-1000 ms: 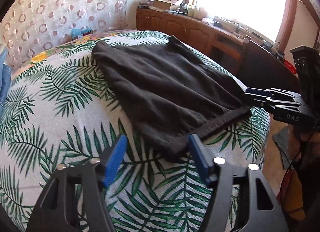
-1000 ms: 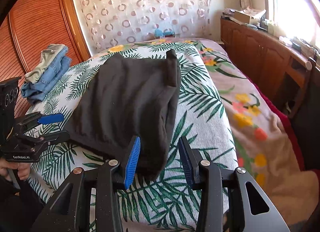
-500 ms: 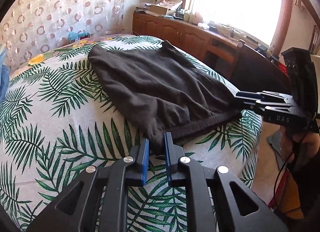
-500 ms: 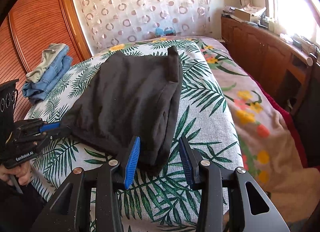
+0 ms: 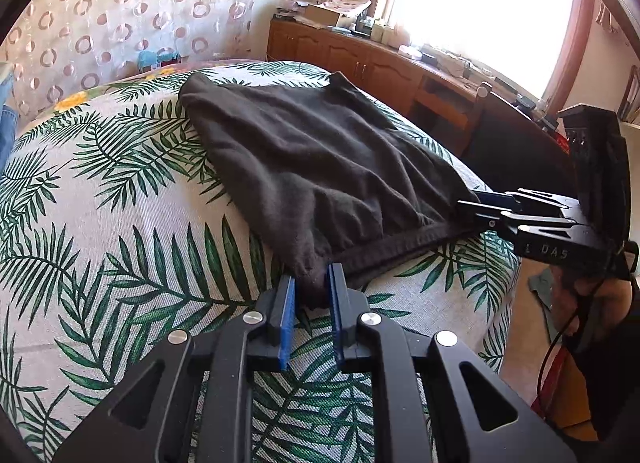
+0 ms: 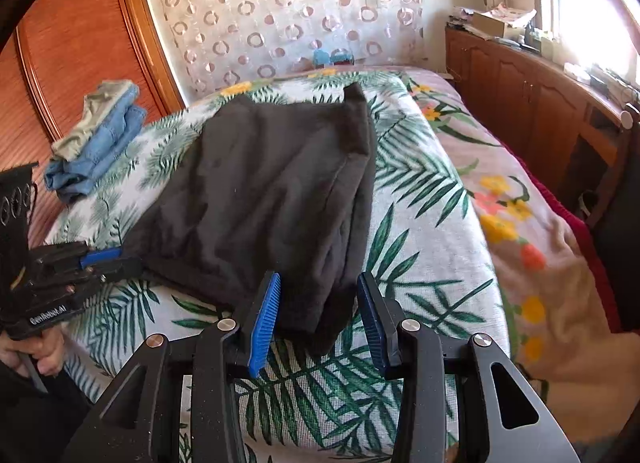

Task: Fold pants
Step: 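Close the right gripper on the waistband while the left gripper holds it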

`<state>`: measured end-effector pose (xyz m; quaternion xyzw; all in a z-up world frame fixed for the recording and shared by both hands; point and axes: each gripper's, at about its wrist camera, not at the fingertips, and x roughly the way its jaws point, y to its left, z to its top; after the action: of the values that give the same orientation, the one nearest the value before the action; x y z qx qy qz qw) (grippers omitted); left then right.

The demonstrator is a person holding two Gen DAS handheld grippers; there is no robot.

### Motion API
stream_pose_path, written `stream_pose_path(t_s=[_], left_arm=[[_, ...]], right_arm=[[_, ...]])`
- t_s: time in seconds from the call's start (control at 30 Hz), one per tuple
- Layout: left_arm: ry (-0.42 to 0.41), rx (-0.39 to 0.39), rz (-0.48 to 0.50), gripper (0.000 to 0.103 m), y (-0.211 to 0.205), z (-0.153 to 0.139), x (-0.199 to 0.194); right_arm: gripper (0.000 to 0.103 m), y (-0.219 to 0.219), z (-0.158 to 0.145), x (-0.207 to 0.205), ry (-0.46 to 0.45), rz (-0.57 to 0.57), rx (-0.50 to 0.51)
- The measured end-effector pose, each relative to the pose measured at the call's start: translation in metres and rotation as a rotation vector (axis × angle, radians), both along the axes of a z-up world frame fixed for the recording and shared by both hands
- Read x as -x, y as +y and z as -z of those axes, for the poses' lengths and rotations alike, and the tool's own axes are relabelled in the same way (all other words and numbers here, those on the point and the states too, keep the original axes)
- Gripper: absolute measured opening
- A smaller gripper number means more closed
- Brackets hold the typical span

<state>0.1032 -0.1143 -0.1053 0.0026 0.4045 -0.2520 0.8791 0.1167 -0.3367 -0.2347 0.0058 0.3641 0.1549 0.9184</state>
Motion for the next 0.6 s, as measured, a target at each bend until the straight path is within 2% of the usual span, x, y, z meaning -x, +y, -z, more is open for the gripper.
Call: stream_pose_path(t_s=[0.33, 0.6], left_arm=[[-0.003, -0.001, -0.007, 0.019, -0.0003, 0.0005, 0.0003], [-0.012, -0.013, -0.006, 0.019, -0.002, 0.0008, -0.0004]], right_arm=[[0.04, 0.0018, -0.0027, 0.0003, -0.007, 0.001, 0.023], [0.03, 0.0018, -0.0022, 0.0009, -0.005, -0.011, 0.023]])
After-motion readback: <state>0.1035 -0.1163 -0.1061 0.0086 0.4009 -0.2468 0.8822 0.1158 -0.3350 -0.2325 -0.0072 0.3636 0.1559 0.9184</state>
